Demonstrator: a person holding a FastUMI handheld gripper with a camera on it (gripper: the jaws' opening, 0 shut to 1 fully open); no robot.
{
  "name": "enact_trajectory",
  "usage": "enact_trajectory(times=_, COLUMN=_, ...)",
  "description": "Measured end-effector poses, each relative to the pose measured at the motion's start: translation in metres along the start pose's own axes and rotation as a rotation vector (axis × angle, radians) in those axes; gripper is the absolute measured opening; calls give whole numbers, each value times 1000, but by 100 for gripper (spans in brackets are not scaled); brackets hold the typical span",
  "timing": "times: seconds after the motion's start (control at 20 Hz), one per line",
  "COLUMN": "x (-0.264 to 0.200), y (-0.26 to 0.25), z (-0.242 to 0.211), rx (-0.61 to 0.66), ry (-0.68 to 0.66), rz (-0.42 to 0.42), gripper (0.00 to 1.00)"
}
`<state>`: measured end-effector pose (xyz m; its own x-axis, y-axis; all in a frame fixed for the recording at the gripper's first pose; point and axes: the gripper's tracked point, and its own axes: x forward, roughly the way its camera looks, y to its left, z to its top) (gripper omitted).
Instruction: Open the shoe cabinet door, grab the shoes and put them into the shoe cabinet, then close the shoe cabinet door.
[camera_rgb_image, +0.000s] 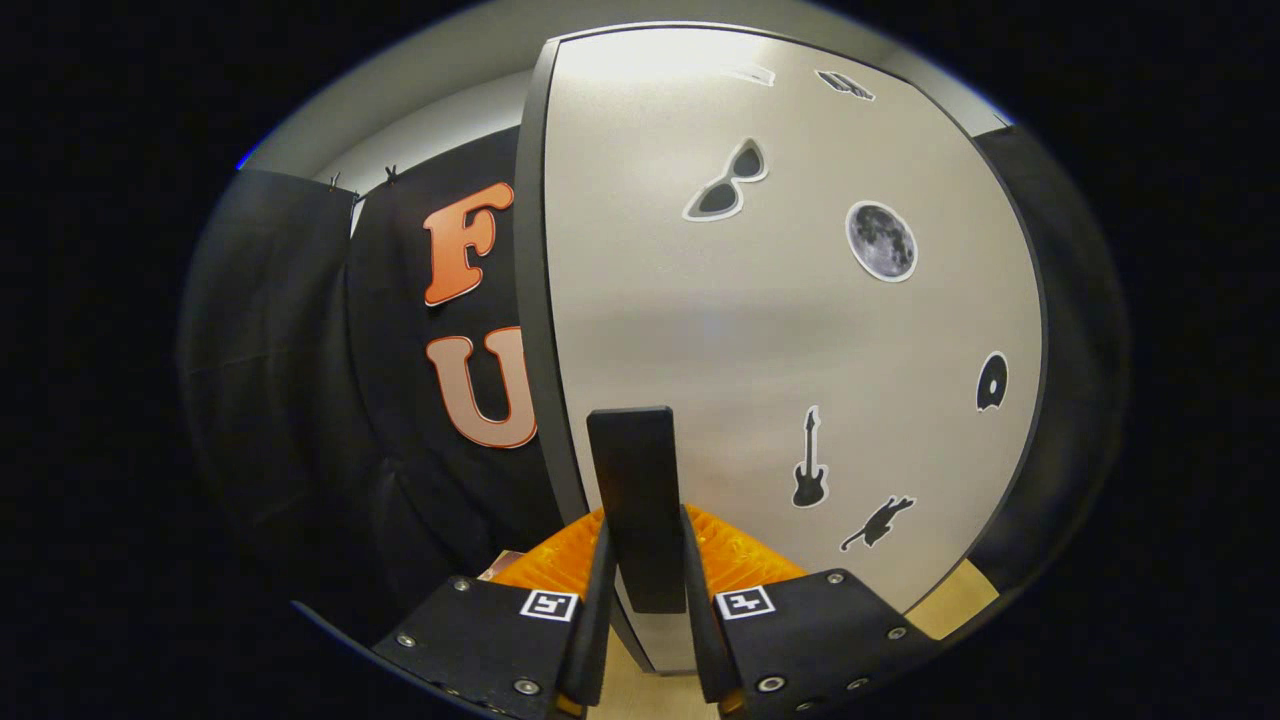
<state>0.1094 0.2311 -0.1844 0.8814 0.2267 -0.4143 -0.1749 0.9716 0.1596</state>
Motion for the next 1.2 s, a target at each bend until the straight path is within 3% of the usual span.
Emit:
enact_trajectory(times=0.3, x=-18, y=1, z=-3, rx=21, ry=1, rz=79, gripper=19)
enact_trajectory(times=0.55, x=-43, y=-5, z=-4, rx=74, ry=-56, rz=113, gripper=18)
enact_trajectory(times=0.85, x=-75, y=-21, z=-8, rx=66, ry=-32, rz=161, gripper=18)
enact_trajectory(times=1.2, x=-108, y=-47, z=-5, rx=79, ry=-53, rz=104, gripper=18)
